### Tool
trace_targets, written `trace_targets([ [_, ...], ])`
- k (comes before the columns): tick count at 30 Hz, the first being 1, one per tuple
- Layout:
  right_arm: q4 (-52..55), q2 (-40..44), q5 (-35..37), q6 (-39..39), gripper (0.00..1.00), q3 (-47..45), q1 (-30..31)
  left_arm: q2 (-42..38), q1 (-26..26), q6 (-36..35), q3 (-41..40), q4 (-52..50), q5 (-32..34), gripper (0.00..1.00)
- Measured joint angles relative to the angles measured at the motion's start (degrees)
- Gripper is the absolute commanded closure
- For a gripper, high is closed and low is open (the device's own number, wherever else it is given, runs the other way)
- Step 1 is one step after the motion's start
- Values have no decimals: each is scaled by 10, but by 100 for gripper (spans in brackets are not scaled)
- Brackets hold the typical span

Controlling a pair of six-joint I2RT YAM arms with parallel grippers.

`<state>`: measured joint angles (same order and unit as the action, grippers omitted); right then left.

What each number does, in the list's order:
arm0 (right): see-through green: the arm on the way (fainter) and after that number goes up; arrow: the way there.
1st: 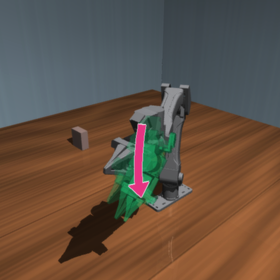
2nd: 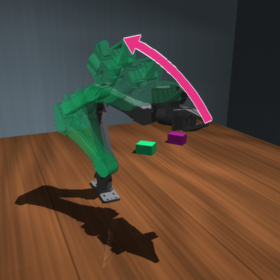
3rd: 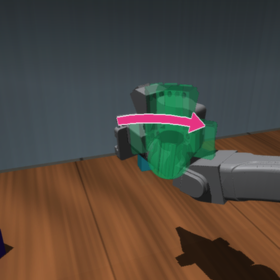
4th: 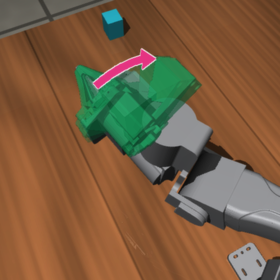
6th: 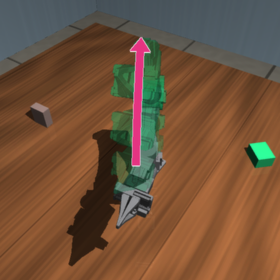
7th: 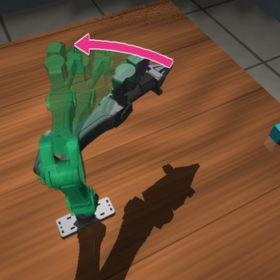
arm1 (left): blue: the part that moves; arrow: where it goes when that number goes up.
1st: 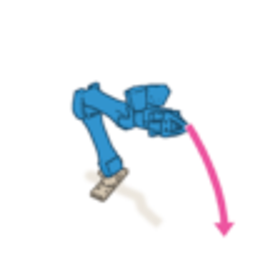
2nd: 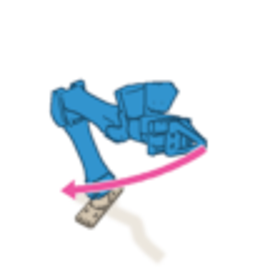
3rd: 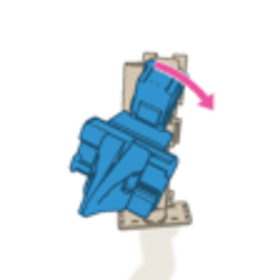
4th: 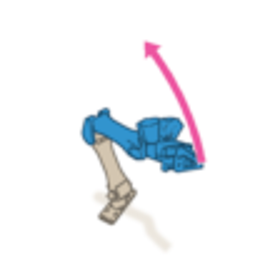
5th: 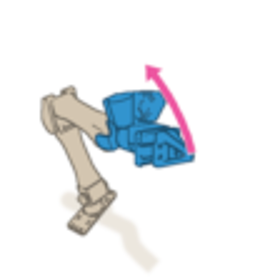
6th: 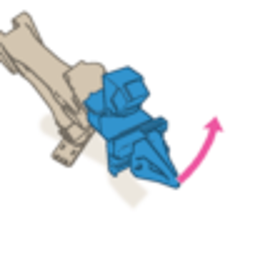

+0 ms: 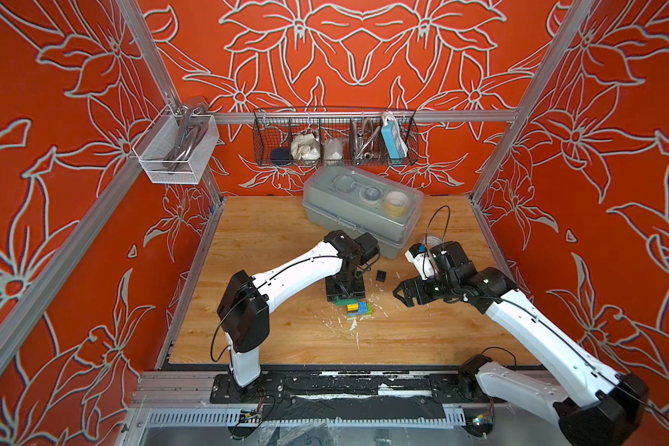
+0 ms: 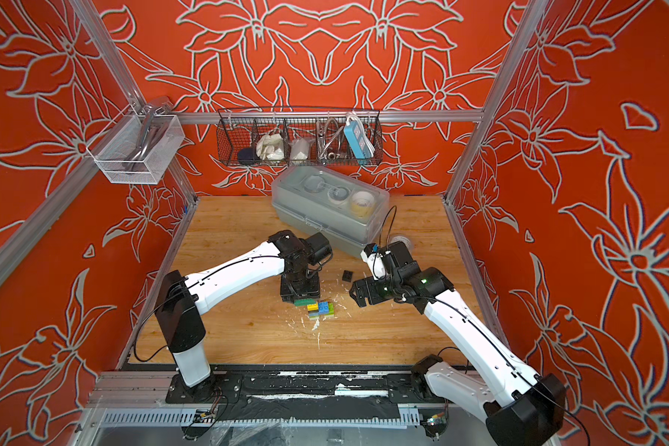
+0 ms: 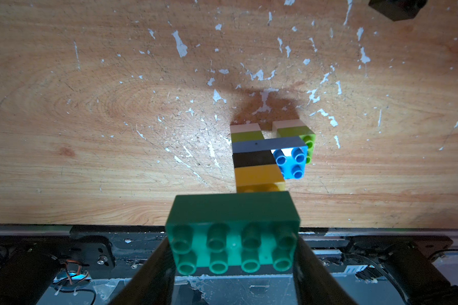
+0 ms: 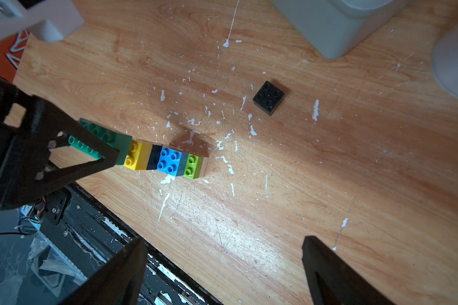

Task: Assemble a giraffe with lego
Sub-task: Assemble the lego brick with the lego brick.

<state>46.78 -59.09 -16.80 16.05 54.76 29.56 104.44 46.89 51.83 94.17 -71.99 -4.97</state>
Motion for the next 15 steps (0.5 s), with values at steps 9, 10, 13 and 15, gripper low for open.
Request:
trace_targets([
  [9,3,5,3,0,3,0,-8,13,1,-6,2,-1,-3,49],
  [10,3,5,3,0,3,0,-9,14,1,-7,2,-1,-4,49],
  [13,4,5,3,0,3,-1,-11,14,1,-9,2,-2,-6,49],
  [15,4,5,3,0,3,-1,-12,14,1,-10,2,-2,-8,49],
])
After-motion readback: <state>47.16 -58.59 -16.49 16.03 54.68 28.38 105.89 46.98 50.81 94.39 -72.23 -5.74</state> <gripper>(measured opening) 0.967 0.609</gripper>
